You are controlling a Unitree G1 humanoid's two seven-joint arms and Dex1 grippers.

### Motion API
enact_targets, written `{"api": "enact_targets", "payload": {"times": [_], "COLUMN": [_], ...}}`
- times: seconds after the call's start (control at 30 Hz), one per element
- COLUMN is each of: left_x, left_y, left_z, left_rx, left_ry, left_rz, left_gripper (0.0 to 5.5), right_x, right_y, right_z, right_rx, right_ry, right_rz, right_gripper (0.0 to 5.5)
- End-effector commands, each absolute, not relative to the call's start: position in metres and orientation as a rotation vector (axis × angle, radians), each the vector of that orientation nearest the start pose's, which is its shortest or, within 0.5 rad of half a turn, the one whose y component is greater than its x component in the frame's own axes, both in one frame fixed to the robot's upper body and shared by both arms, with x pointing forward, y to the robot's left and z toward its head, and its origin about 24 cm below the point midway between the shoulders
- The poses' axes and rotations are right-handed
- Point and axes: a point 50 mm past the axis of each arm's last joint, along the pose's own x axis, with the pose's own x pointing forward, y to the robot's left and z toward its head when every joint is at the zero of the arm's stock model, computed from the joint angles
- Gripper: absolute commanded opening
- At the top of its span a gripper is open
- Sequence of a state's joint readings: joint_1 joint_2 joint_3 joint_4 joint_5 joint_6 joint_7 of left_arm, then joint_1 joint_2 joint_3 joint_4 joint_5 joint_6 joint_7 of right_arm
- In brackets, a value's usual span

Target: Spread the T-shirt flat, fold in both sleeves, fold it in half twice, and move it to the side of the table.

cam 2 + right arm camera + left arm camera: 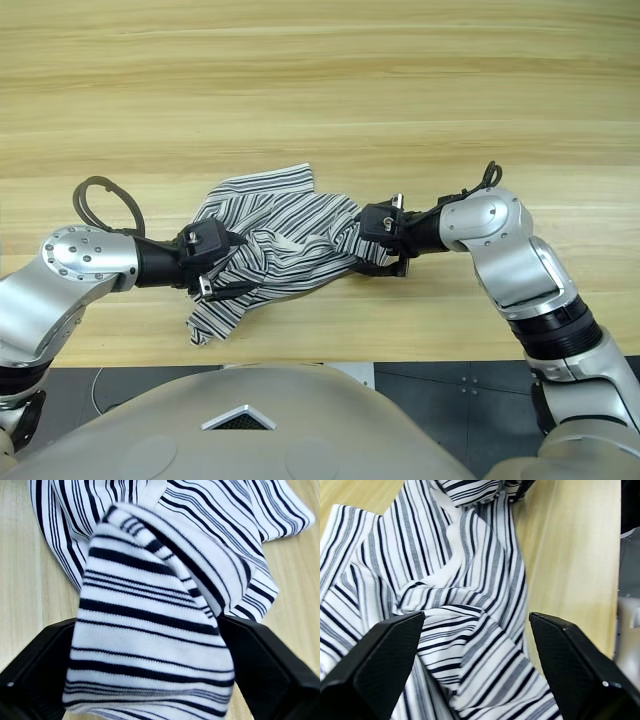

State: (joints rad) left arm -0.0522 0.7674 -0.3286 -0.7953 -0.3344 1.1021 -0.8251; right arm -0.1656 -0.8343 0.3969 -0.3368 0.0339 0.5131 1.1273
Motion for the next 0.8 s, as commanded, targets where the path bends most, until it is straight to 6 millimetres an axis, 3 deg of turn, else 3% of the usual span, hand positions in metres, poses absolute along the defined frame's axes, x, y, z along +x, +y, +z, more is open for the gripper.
{"api": "enact_targets", "payload": {"times": [0.03, 0.3, 0.8], "left_x": [0.163, 0.160, 0.163], "left_y": [0.135, 0.132, 0.130], "left_z": [0.090, 0.079, 0.064], "left_rx": [0.371, 0.333, 0.330], "left_ry": [0.794, 0.912, 1.025], "left_rz": [-1.199, -1.186, -1.130], "left_gripper": [3.90, 3.90, 3.86], "right_x": [0.222, 0.222, 0.223], "right_y": [-0.167, -0.165, -0.160], "right_z": [0.078, 0.076, 0.085], "right_rx": [-0.705, -0.705, -0.720], "right_ry": [0.633, 0.640, 0.613], "right_rz": [1.330, 1.341, 1.348], "right_gripper": [4.38, 4.38, 1.54]}}
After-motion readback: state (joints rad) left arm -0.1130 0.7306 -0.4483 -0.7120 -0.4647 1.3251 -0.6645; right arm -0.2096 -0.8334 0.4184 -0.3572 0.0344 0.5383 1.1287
